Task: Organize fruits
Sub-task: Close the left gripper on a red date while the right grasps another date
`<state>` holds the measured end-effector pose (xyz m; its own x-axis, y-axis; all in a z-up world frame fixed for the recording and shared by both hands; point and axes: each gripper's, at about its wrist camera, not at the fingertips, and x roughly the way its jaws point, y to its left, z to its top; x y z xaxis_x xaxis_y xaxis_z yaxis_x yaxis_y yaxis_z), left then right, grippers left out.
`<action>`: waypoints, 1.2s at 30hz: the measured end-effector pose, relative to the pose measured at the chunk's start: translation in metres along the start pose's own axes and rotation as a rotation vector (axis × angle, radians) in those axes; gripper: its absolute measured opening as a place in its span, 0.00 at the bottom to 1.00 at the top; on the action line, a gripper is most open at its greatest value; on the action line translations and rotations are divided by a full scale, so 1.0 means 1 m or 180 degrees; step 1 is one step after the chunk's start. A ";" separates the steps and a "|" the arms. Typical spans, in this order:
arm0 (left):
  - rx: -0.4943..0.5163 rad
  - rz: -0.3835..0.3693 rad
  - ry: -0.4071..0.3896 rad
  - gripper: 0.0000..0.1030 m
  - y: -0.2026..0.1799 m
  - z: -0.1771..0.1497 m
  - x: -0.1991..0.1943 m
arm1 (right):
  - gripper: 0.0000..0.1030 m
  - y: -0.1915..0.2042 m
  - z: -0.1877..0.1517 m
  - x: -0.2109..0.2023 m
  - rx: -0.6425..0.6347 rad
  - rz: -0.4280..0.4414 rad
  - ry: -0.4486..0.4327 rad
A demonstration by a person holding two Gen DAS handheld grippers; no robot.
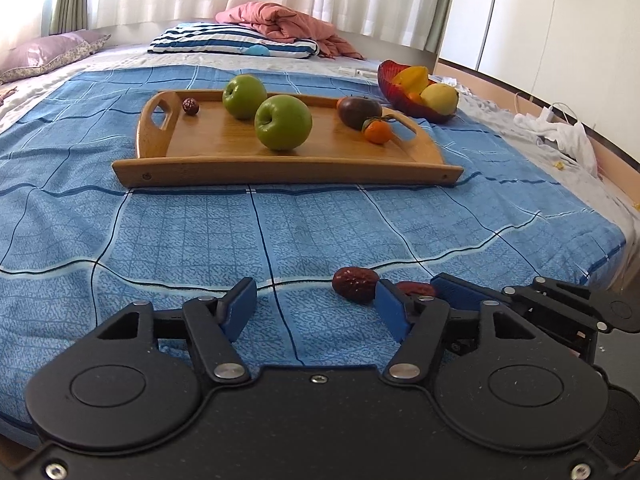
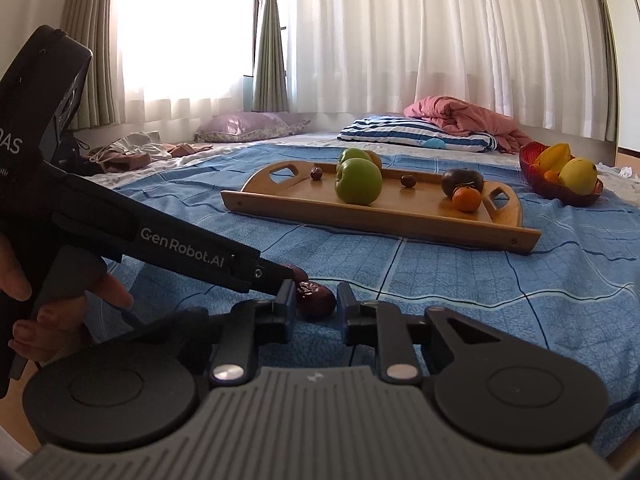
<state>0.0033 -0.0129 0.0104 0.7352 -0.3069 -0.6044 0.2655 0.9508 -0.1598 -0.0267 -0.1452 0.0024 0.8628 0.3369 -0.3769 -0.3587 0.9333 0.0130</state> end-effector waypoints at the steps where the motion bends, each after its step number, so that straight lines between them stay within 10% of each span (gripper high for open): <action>1: 0.0011 -0.0007 -0.0001 0.61 -0.001 0.000 0.000 | 0.25 0.000 0.000 -0.001 -0.0014 -0.0029 -0.0001; 19: 0.0022 -0.0115 0.0056 0.25 -0.023 0.000 0.010 | 0.25 -0.026 -0.001 0.002 0.0307 -0.0353 0.0059; 36: 0.0061 0.0110 -0.0090 0.25 -0.031 -0.001 0.010 | 0.38 -0.028 -0.005 0.009 0.0490 -0.0344 0.0058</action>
<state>0.0018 -0.0451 0.0084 0.7614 -0.2752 -0.5869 0.2514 0.9599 -0.1239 -0.0103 -0.1690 -0.0065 0.8863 0.2326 -0.4005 -0.2044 0.9724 0.1125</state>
